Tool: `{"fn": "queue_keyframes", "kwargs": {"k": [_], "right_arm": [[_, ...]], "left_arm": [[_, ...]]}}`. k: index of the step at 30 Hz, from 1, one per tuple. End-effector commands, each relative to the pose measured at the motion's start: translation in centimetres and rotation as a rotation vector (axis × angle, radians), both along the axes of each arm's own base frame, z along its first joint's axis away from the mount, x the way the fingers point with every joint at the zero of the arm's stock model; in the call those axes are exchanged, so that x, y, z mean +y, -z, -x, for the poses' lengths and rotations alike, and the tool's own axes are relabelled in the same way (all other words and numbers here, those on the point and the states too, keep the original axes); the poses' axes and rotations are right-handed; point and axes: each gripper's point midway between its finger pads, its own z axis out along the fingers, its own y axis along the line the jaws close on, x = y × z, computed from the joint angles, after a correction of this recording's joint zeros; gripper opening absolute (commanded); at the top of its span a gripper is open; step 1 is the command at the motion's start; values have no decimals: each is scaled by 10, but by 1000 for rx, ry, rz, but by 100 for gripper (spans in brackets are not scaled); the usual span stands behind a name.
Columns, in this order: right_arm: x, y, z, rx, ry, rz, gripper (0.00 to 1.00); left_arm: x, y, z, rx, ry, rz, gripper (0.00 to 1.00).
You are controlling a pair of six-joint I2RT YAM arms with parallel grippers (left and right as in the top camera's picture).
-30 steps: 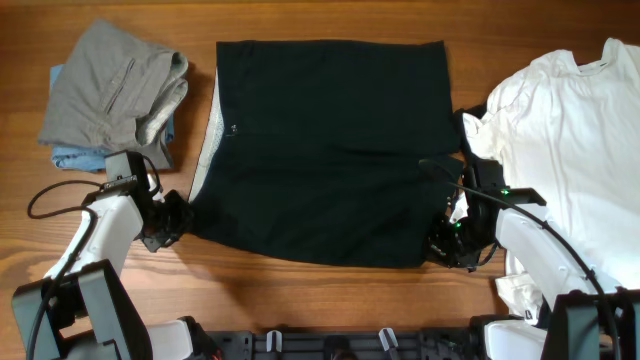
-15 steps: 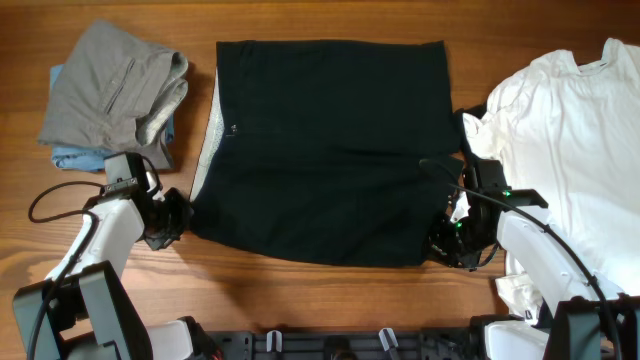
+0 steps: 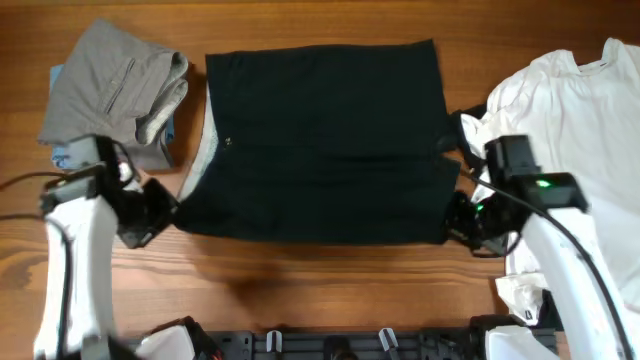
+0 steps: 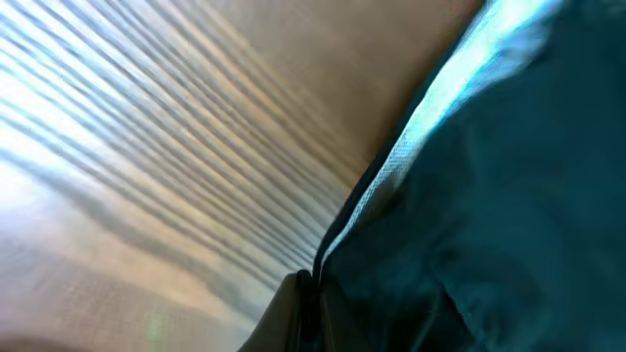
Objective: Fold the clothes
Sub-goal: 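Grasp the bottom edge of the trousers with both grippers, then lift the bottom edge and fold it up toward the top edge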
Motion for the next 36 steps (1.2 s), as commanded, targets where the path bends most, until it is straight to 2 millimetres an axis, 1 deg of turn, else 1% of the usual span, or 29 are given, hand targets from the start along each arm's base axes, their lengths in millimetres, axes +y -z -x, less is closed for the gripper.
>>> {"fn": "queue_keyframes", "kwargs": {"k": [1, 2, 3, 4, 6, 7, 10, 12, 14, 16, 18, 20, 22, 23, 26, 29, 32, 33, 34, 36], "right_arm": [[-13, -60, -17, -201, 2, 78, 4], [-13, -75, -17, -239, 3, 76, 4], [-13, -85, -16, -263, 6, 73, 4], [-13, -103, -15, -305, 9, 72, 4], [-15, -124, -12, -348, 27, 71, 4], [-15, -140, -10, -388, 40, 66, 4], [-14, -158, -14, -444, 70, 53, 4], [-15, -167, -24, -504, 75, 53, 4], [-14, -174, -39, -560, 78, 50, 4], [-14, -180, -57, -611, 81, 49, 4], [-13, -181, -77, -641, 84, 46, 4], [-12, -176, -94, -637, 83, 47, 5], [-11, -164, -112, -611, 82, 49, 4], [-10, -156, -120, -591, 81, 49, 4], [-7, -128, -142, -518, 72, 40, 4], [-3, -101, -158, -448, 67, 31, 4], [-2, -78, -171, -399, 69, 31, 4], [-2, -71, -176, -386, 76, 32, 5], [-2, -63, -182, -376, 81, 31, 7], [-1, -50, -197, -382, 81, 29, 20]], "left_arm": [[15, -63, -3, -185, -30, -91, 4], [16, -75, -1, -223, -38, -106, 4], [16, -84, 2, -252, -44, -118, 4], [16, -101, 7, -304, -55, -140, 4], [15, -121, 16, -376, -81, -166, 4], [15, -135, 25, -432, -122, -202, 4], [22, -151, 38, -501, -178, -279, 4], [26, -161, 44, -543, -197, -324, 4], [27, -166, 43, -572, -200, -336, 4], [29, -169, 38, -588, -200, -342, 4], [32, -170, 30, -595, -195, -344, 4], [36, -169, 17, -597, -186, -345, 4], [42, -164, -1, -589, -173, -342, 4], [43, -163, -8, -587, -167, -338, 4], [45, -149, -43, -574, -102, -324, 4], [43, -126, -80, -541, -56, -297, 4], [40, -96, -112, -502, -13, -276, 4], [38, -88, -119, -492, -3, -270, 4], [36, -75, -130, -475, 11, -262, 4], [33, -54, -146, -452, 31, -251, 4]]}}
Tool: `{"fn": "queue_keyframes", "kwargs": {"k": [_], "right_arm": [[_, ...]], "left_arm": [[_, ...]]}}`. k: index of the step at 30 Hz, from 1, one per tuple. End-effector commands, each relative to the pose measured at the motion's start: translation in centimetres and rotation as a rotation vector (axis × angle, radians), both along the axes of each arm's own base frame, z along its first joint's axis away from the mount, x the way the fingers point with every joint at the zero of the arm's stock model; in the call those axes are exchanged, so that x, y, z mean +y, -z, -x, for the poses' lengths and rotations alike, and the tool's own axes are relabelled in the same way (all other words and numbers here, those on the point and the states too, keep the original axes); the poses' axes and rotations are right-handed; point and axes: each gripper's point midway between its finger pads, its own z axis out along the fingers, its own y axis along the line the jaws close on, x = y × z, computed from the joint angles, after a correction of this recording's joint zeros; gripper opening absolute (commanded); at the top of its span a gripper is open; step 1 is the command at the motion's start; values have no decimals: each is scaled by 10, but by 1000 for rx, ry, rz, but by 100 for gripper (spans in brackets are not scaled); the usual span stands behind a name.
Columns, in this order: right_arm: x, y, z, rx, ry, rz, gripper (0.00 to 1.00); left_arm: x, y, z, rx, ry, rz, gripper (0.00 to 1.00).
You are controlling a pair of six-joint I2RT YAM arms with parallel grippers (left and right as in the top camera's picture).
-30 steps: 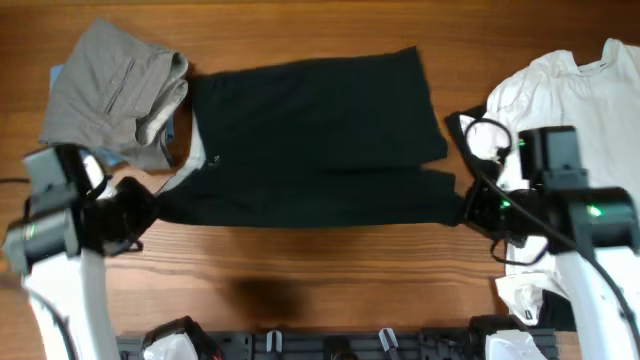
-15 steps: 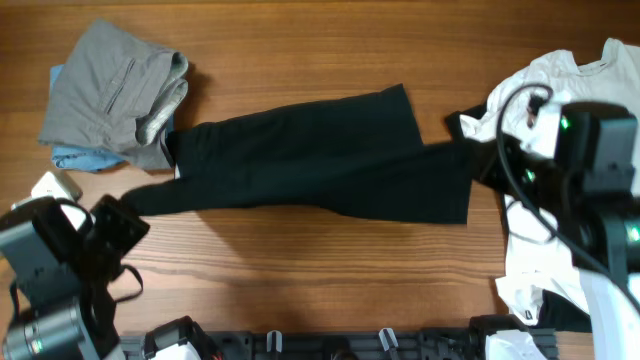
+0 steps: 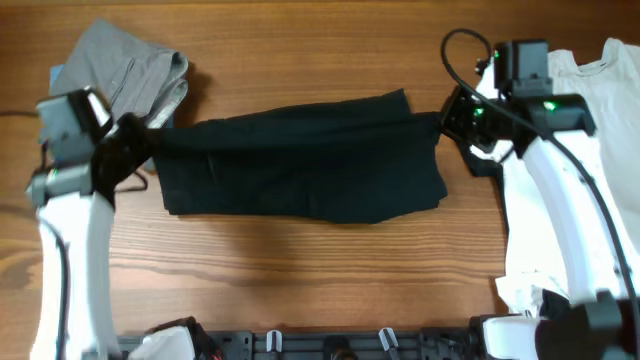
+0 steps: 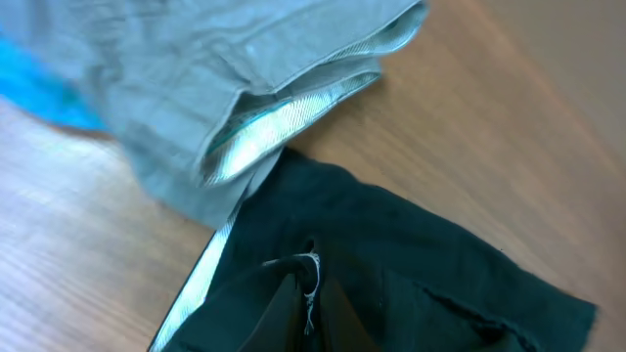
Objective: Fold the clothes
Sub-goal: 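Lift the bottom edge and fold it up toward the top edge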
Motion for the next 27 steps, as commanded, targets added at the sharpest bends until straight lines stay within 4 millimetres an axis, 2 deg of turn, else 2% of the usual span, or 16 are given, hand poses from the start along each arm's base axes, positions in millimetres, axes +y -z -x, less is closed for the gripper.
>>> {"fn": "queue_keyframes", "kwargs": {"k": [1, 2, 3, 5, 7, 9, 13, 18, 23, 27], "right_arm": [[-16, 21, -33, -20, 60, 55, 28], [-15, 25, -43, -48, 34, 67, 36], [-14, 28, -53, -82, -8, 83, 38], [-14, 32, -63, -124, -74, 116, 45], [-17, 33, -62, -131, -111, 140, 50], [-20, 34, -56, -112, -124, 151, 52], [-27, 51, -19, 58, -120, 146, 65], [-38, 88, 23, 248, -120, 197, 82], [-41, 130, 45, 308, -121, 209, 81], [-37, 162, 76, 403, -133, 179, 83]], "left_arm": [[9, 35, -26, 59, 0, -60, 8], [8, 46, -34, 68, 6, -58, 21], [9, 52, -38, 73, 8, -57, 37], [11, 59, -42, 78, 6, -56, 54], [14, 58, -40, 79, 5, -61, 64], [14, 55, -35, 85, 17, -60, 66], [-3, 49, -13, 131, 72, -6, 67], [-23, 66, 19, 284, 110, 49, 65], [-40, 80, 42, 404, 167, 65, 61], [-53, 82, 51, 443, 252, 45, 62]]}}
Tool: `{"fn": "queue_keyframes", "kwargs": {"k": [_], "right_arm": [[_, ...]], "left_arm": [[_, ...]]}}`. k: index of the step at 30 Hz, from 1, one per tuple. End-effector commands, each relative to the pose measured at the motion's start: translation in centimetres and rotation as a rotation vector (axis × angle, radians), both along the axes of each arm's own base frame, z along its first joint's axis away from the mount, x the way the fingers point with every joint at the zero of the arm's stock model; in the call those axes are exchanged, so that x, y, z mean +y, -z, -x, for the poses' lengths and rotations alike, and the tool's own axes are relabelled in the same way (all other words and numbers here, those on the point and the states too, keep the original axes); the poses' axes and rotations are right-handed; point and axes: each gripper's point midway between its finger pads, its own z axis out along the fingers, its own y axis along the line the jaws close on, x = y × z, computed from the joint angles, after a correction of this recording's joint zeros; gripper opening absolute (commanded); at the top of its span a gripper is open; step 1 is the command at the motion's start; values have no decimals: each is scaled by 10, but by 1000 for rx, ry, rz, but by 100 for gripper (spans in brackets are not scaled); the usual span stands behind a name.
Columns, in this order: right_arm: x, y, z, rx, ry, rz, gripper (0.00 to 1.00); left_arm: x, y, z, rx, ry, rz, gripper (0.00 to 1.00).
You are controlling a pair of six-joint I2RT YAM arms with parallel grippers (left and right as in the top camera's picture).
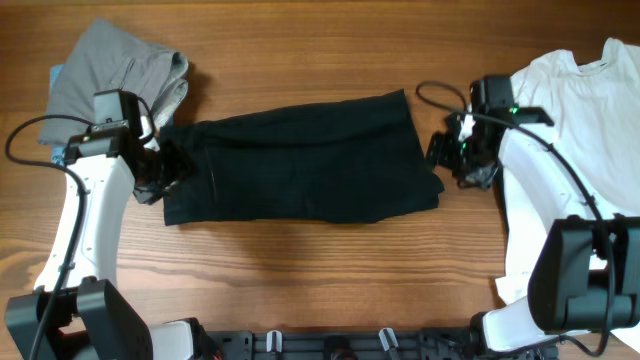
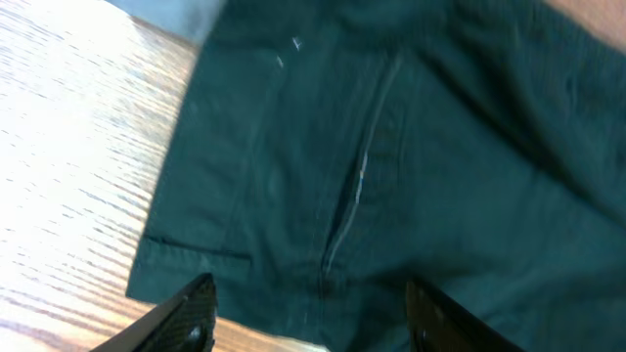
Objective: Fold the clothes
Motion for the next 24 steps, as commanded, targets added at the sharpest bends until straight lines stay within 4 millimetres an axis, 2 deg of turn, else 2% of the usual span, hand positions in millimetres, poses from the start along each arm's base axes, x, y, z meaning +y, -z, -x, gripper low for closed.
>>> {"fn": "queue_keyframes", "kwargs": {"k": [1, 4, 6, 7, 9, 10, 11, 12, 15, 18, 20, 21, 22, 24], "right_arm": [[4, 32, 28, 100, -11, -28, 84], [26, 39, 30, 71, -49, -155, 84], [36, 40, 26, 37, -58, -216, 81], [37, 41, 23, 23, -56, -227, 61], [37, 41, 22, 18, -57, -223, 35], [36, 41, 22, 19, -55, -218, 26], [29, 41, 22, 20, -42, -195, 9], [24, 40, 23, 24, -26, -178, 4], [-7, 35, 32, 75, 106, -72, 5], [-52, 19, 54, 148, 281, 82, 4], [-58, 9, 55, 124, 270, 76, 5], [-55, 5, 52, 98, 228, 52, 11], [-47, -2, 48, 54, 157, 2, 38], [-39, -12, 42, 10, 150, -48, 56]], "left_arm": [[-14, 1, 3, 18, 105, 2, 63], [-21, 1, 3, 18, 126, 2, 64], [-23, 0, -1, 4, 137, 0, 67], [-25, 0, -4, -10, 144, -2, 68], [-26, 0, -5, -14, 145, -3, 68], [-26, 0, -5, -12, 145, -3, 68], [-26, 0, -3, -6, 145, -2, 69], [-26, 0, -3, -4, 145, -1, 69], [-26, 1, 0, 5, 145, 0, 69], [-26, 1, -1, 2, 145, 0, 71], [-26, 1, -3, -4, 146, -1, 71], [-26, 1, -4, -7, 146, -2, 71], [-26, 1, -6, -11, 146, -2, 71], [-27, 3, -9, -18, 150, -3, 68]]}}
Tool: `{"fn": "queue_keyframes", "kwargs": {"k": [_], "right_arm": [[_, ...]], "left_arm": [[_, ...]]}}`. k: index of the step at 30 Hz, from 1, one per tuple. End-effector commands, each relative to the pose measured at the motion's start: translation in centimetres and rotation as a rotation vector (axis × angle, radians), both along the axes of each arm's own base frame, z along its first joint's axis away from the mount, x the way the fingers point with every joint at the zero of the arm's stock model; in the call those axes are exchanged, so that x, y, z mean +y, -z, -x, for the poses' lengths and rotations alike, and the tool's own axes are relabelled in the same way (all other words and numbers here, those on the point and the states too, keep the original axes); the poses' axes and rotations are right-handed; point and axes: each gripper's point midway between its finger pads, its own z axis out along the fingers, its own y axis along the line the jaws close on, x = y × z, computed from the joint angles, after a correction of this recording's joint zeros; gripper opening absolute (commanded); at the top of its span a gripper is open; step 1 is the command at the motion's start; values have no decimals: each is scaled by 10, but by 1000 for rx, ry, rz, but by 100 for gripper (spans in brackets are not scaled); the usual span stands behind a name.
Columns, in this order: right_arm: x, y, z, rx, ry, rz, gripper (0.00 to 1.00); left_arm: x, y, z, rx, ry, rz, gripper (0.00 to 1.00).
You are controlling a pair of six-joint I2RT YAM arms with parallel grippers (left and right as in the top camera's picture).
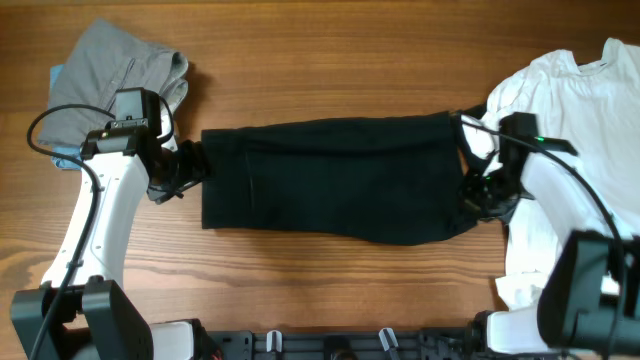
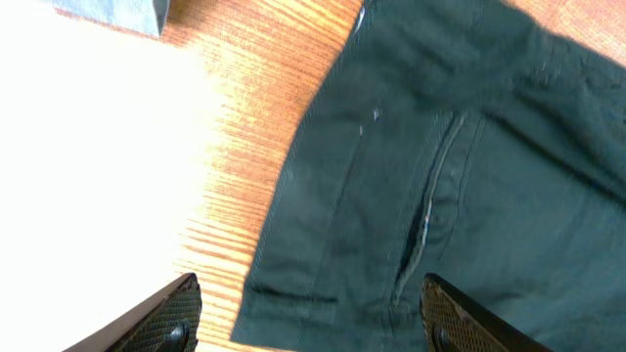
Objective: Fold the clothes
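Observation:
The black shorts (image 1: 335, 180) lie folded in half as a long band across the table's middle. My left gripper (image 1: 188, 168) is at their left end. In the left wrist view it (image 2: 313, 328) is open, its fingers (image 2: 166, 318) set wide either side of the shorts' (image 2: 460, 166) lower left corner, holding nothing. My right gripper (image 1: 476, 196) sits against the shorts' right end; its jaws are hidden from above.
A folded grey garment (image 1: 115, 85) on something blue (image 1: 57, 75) lies at the back left. A white shirt (image 1: 580, 110) is spread at the right, partly under my right arm. Bare wood table (image 1: 320, 40) lies behind and in front of the shorts.
The shorts lie a little further right on the table. My right gripper has moved nearer, from beside the right end's far part to its near part. The left gripper moved right, still open.
The shorts lay spread flat, with both grippers at their near corners. Then both grippers were at the far side, with the near half folded over. Afterwards the left gripper was open over the folded band. Now the band lies further right.

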Motion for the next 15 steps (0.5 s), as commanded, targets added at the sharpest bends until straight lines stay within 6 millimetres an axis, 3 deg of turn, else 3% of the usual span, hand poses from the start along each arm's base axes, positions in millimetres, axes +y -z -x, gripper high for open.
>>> {"fn": "queue_keyframes", "kwargs": {"k": [1, 4, 7, 12, 15], "right_arm": [[4, -29, -20, -140, -61, -17, 61], [2, -40, -29, -196, -35, -8, 65], [0, -47, -45, -269, -37, 3, 60], [-6, -48, -70, -352, 10, 24, 55], [36, -62, -90, -487, -167, -173, 36]], "left_arm": [[-5, 2, -9, -15, 35, 7, 61], [-14, 9, -12, -9, 64, 7, 32], [-25, 21, -13, 22, 99, 9, 10], [-41, 51, -13, 94, 148, 11, 6], [-47, 69, -12, 137, 166, 12, 5]]}}
